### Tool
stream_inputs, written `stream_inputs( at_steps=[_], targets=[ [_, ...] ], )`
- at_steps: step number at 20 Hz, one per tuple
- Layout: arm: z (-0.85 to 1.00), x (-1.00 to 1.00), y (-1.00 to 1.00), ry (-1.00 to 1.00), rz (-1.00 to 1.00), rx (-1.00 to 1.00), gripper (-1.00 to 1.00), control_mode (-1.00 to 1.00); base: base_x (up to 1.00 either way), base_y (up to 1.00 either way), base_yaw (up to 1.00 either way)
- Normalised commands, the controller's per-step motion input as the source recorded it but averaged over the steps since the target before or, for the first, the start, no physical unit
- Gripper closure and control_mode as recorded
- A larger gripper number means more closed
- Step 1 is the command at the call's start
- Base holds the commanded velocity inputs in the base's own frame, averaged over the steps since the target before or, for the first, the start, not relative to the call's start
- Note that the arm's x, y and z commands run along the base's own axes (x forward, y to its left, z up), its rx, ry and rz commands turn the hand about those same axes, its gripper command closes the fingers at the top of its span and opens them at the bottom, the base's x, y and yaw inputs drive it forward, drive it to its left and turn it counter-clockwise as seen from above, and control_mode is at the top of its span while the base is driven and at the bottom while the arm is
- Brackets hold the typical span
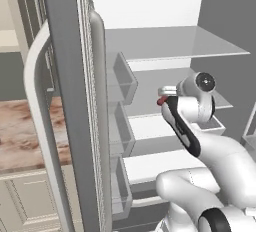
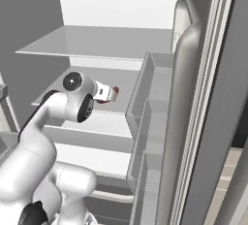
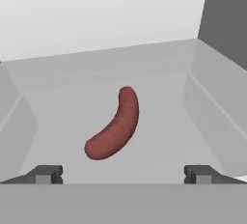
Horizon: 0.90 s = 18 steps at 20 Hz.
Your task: Move the hot dog bun to the plate on the dining table and place the condiment next to that plate. Then navigate to the fridge and take the sausage and place it on the plate as well.
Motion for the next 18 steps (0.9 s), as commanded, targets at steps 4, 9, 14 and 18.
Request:
stream_inputs(
  at_steps=[4,9,14,18],
  targets=[
    [-0.33,0.28,-0.15,0.05,0.00,0.06,-1.00,-1.00,0.00,0.00,0.00],
    [-0.15,0.34,0.00,0.02,0.00,0.02,-1.00,-1.00,0.00,0.00,0.00],
    [-0.06,0.43,0.00,0.08,-0.03,0.00,-1.00,-1.00,0.00,0.00,0.00],
    [-0.13,0.39,0.01,0.15,-0.05,0.00,-1.00,-1.00,0.00,0.00,0.00]
  ],
)
